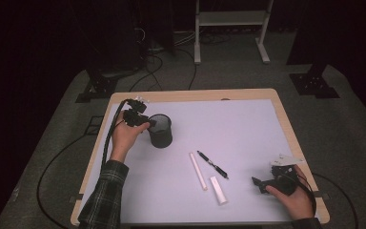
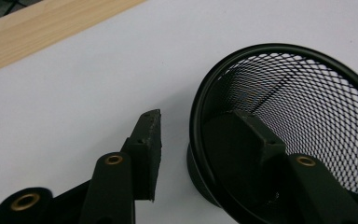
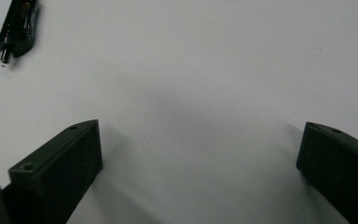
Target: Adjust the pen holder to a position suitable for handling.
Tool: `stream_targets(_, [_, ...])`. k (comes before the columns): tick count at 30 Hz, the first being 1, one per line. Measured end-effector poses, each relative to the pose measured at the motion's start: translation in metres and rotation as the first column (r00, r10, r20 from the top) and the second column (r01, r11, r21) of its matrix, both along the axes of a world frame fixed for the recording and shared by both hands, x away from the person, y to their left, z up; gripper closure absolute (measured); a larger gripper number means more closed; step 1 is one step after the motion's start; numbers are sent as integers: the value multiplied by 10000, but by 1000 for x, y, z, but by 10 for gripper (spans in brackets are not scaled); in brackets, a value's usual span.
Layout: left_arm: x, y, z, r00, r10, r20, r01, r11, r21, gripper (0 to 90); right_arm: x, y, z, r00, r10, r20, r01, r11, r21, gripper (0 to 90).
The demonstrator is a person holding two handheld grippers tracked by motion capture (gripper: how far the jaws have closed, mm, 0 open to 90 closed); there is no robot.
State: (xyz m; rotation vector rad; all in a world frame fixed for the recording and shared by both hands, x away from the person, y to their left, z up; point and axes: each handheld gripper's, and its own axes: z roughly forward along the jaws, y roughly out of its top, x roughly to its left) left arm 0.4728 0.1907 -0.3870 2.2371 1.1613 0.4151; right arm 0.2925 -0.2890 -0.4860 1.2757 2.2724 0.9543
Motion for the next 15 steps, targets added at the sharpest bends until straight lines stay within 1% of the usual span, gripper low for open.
stream_targets(5, [3,-3,-5,9999,0,-160,1,10000,56,605,0,0,0,10000,0,3,0,10000,1,0])
stream_targets(11, [4,-5,-7,9999,-9,-164,11,9999,127,680,0,0,0,10000,2,-1,-2,10000,0,0])
stream_targets(15, [4,-6,-8,9999,-44,-110,45,9999,116,707,0,0,0,10000,1,1,-1,10000,1,0])
